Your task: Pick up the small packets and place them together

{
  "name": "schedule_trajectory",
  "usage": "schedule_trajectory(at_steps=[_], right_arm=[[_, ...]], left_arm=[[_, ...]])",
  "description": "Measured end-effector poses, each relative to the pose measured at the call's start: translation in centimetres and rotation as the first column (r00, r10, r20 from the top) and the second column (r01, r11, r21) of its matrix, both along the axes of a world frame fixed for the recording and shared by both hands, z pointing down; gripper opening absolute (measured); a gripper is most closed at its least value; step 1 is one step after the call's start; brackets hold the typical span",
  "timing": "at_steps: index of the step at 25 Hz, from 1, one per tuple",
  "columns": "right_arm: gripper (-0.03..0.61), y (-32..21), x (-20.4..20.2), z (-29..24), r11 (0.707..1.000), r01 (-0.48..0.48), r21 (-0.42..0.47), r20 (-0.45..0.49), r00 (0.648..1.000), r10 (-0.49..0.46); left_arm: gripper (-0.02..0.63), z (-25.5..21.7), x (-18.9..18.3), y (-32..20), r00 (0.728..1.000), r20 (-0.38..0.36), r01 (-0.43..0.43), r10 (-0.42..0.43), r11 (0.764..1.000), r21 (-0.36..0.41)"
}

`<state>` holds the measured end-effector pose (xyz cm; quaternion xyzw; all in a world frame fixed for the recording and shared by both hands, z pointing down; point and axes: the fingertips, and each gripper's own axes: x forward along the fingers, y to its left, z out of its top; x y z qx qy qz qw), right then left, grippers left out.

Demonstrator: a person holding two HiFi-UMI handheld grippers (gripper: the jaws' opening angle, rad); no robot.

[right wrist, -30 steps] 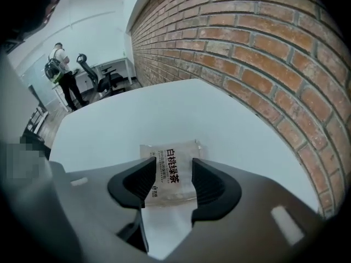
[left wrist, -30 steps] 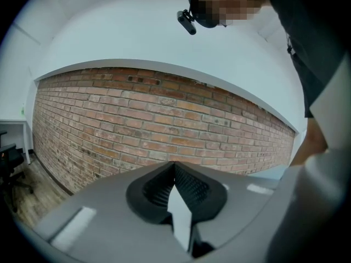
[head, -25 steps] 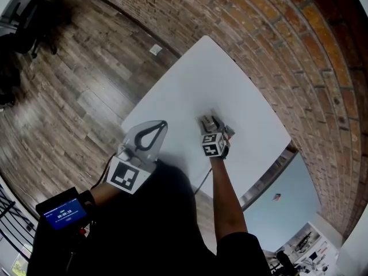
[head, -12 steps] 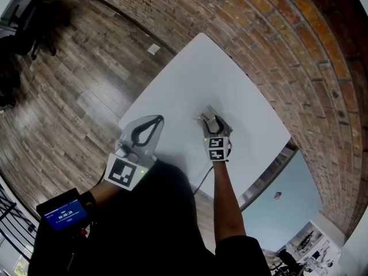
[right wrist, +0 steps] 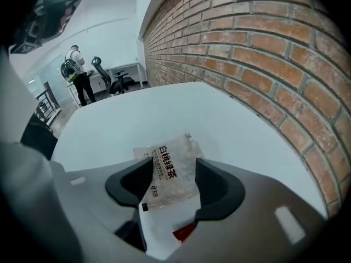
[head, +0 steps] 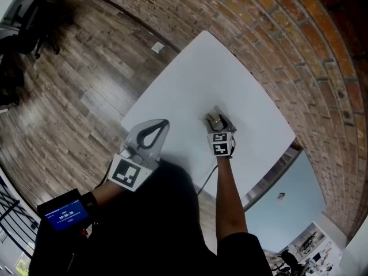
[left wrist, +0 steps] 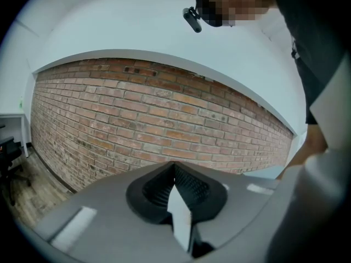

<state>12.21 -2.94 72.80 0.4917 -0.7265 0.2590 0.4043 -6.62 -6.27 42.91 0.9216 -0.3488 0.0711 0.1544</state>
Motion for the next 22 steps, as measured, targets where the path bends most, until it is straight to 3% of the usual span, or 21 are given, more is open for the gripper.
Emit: schedule_trajectory(at_steps=[4, 17, 22], right_arm=[[0.245, 0.4, 0.3, -0.3, 1.0, -0.007, 0.002, -0.002, 1.0, 0.007], [0.266, -0.2, -0.9, -1.1, 0.986, 0.157, 0.062, -0.043, 0.987, -0.154], [0.279, 1.1, 1.1, -4.7, 0.992, 0.022, 0.122, 0.015, 1.0, -0.024]], left_arm=[[0.0, -0.2, -0.2, -0.3, 1.0, -0.003, -0.004, 0.004, 1.0, -0.001], [0.0, 0.1, 0.2, 0.2, 1.0, 0.006, -0.009, 0.009, 1.0, -0.01], [0.0, 0.2, 0.1, 0.2, 1.0, 0.003, -0.005, 0.005, 1.0, -0.017]])
